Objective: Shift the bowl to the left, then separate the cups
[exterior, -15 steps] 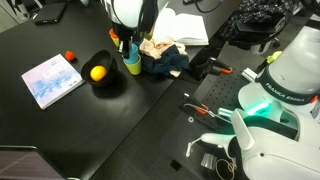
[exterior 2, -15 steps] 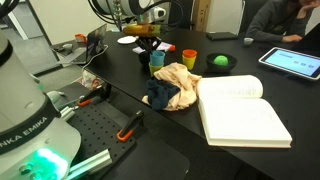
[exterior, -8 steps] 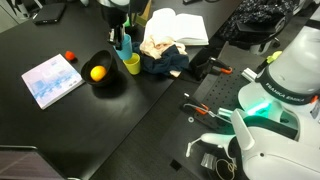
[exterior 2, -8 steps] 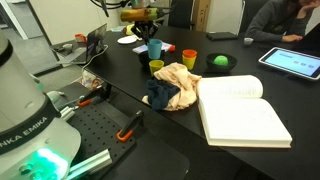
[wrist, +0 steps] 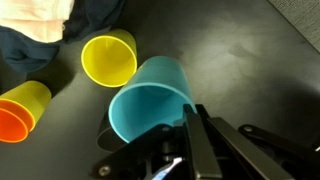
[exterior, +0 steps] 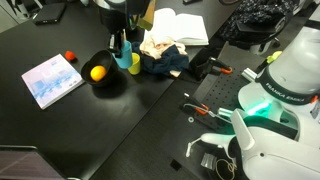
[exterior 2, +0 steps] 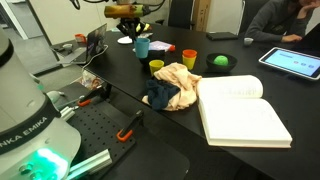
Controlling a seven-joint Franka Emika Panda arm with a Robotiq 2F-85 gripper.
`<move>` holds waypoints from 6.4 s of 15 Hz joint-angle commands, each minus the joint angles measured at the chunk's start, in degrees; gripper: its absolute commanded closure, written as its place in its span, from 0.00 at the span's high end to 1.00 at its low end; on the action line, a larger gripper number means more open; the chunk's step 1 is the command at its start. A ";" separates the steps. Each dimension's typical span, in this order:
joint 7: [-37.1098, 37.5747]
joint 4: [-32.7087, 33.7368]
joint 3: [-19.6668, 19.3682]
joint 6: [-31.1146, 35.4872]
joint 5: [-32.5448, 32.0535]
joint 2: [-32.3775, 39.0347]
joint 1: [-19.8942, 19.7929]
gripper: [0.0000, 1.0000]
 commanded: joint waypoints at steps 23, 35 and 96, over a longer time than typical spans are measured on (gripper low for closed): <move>0.48 -4.09 -6.72 21.62 -8.14 16.91 10.77 0.31; -0.61 11.01 2.61 -7.97 -5.03 14.94 -5.12 1.00; 9.40 22.28 -11.64 -4.87 -10.49 15.31 -5.08 0.04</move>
